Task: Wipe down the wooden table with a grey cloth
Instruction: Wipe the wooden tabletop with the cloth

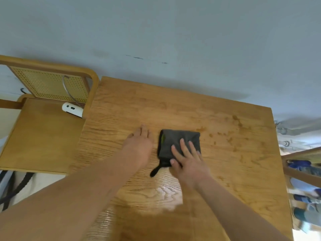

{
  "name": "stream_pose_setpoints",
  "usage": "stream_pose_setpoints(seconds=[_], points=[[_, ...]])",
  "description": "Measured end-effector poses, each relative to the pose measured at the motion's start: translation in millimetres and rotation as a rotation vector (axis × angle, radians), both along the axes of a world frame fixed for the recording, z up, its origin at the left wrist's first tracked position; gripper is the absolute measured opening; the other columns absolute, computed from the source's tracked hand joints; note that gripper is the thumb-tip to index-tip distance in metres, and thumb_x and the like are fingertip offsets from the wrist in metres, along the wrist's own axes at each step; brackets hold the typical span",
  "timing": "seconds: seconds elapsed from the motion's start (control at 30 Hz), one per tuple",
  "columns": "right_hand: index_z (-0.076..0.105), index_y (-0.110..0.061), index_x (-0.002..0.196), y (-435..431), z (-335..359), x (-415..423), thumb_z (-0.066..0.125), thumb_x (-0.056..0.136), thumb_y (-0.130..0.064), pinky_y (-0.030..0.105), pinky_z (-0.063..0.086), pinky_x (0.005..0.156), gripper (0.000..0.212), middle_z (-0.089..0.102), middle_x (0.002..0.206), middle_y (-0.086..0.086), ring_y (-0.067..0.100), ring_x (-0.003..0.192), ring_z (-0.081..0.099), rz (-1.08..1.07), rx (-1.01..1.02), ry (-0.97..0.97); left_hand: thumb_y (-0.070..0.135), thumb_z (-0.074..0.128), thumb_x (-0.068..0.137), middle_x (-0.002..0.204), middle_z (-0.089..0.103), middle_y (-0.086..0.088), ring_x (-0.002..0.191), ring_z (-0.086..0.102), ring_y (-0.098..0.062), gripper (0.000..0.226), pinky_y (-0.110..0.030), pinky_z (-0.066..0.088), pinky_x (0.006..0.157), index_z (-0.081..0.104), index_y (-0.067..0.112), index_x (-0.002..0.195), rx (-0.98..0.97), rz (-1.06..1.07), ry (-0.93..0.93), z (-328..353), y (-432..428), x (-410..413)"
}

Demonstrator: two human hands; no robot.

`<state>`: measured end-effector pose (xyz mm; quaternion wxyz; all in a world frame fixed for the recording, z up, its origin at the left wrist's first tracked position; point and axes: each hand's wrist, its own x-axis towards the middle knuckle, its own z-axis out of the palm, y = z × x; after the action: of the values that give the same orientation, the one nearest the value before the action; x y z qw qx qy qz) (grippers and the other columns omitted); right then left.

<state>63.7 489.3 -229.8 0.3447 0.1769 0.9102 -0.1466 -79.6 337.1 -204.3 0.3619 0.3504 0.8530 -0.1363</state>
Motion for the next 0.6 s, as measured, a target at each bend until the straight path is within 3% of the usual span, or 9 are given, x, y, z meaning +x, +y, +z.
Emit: stream_pose_setpoints(seconds=[0.13, 0.27, 0.47, 0.6], points=[[0.002, -0.047, 0.162, 61.9, -13.0, -42.1, 0.014, 0.107, -0.059, 0.046, -0.002, 0.129, 0.058, -0.021, 0.170, -0.011, 0.019, 0.155, -0.025, -0.093, 0.032, 0.069, 0.064, 0.087, 0.067, 0.167, -0.027, -0.017, 0.156, -0.013, -0.041, 0.148, -0.060, 0.021, 0.124, -0.019, 0.025, 0.162, 0.044, 0.177, -0.052, -25.4, 21.6, 6.5], [0.001, -0.044, 0.163, 63.6, -18.5, -44.0, 0.015, 0.107, -0.058, 0.046, -0.008, 0.127, 0.059, -0.022, 0.170, -0.007, 0.023, 0.155, -0.027, -0.084, 0.014, 0.131, 0.069, 0.084, 0.067, 0.164, -0.030, -0.025, 0.153, -0.018, -0.050, 0.149, -0.070, 0.022, 0.119, -0.023, 0.023, 0.160, -0.052, 0.200, -0.002, -30.2, 43.1, 18.5], [-0.003, -0.043, 0.162, 61.0, -9.8, 23.5, 0.016, 0.107, -0.062, 0.046, -0.010, 0.128, 0.061, -0.030, 0.166, -0.009, 0.023, 0.149, -0.039, 0.301, -0.053, 0.129, 0.071, 0.085, 0.064, 0.165, -0.030, -0.024, 0.154, -0.019, -0.047, 0.151, -0.067, 0.020, 0.121, -0.022, 0.025, 0.161, -0.052, 0.255, 0.001, -35.0, 43.7, 21.7], [-0.001, -0.052, 0.159, 112.7, -2.5, -0.8, 0.013, 0.106, -0.062, 0.041, -0.009, 0.128, 0.056, -0.028, 0.164, -0.018, 0.015, 0.151, -0.033, 0.483, -0.033, 0.081, 0.070, 0.084, 0.066, 0.164, -0.029, -0.025, 0.154, -0.017, -0.047, 0.150, -0.066, 0.022, 0.121, -0.023, 0.024, 0.160, -0.049, 0.237, 0.021, -33.9, 47.3, 19.3]])
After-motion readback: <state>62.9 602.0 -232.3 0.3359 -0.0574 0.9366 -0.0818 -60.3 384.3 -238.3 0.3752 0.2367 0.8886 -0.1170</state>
